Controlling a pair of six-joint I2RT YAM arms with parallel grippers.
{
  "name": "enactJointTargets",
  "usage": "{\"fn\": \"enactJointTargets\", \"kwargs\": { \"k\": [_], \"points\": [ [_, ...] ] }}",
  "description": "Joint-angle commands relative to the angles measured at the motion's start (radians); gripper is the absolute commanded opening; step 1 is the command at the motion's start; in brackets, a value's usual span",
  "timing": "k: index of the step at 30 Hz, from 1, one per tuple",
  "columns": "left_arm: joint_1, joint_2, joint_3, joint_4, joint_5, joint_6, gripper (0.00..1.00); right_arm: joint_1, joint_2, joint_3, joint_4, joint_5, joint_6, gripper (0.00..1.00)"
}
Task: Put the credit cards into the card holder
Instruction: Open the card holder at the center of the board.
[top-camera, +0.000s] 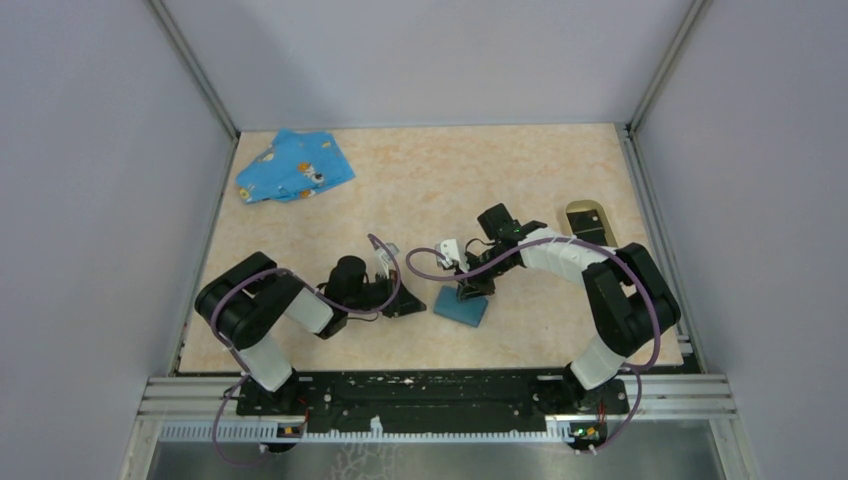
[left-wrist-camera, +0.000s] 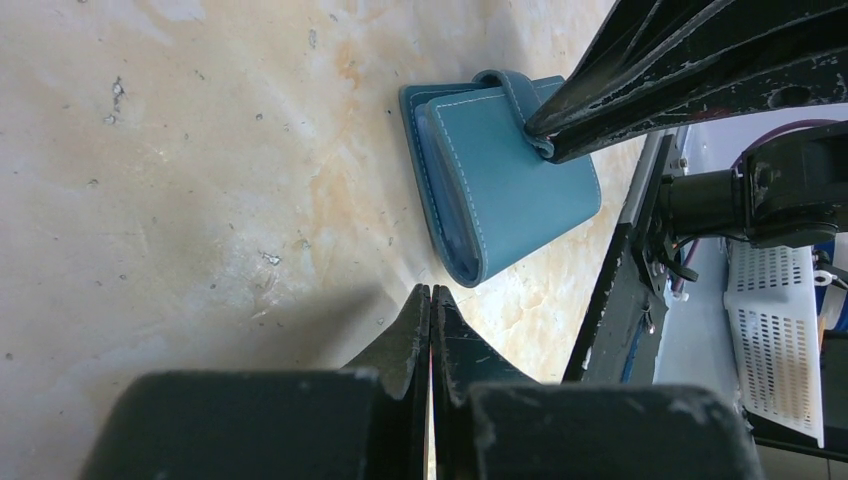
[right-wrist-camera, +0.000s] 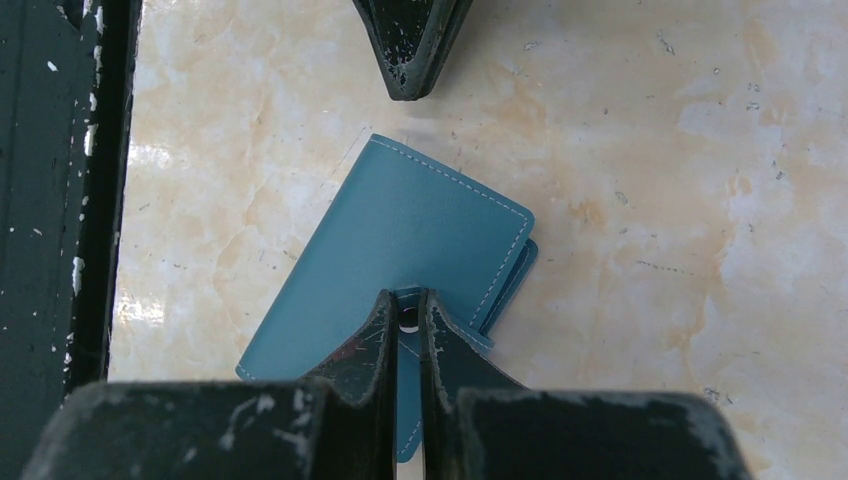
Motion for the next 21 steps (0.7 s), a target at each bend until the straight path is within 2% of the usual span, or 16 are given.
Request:
{"fn": "enactJointTargets", "kwargs": {
  "k": [1, 21],
  "points": [
    [0.0, -0.026, -0.01, 0.003, 0.015, 0.028, 0.0, -0.007, -0.034, 0.031, -0.005, -0.056, -0.025, 0.0],
    [-0.002, -0.036, -0.013, 0.001, 0.023, 0.027, 0.0, -0.007, -0.029, 0.023, 0.009, -0.029, -0.019, 0.0]
  ]
}}
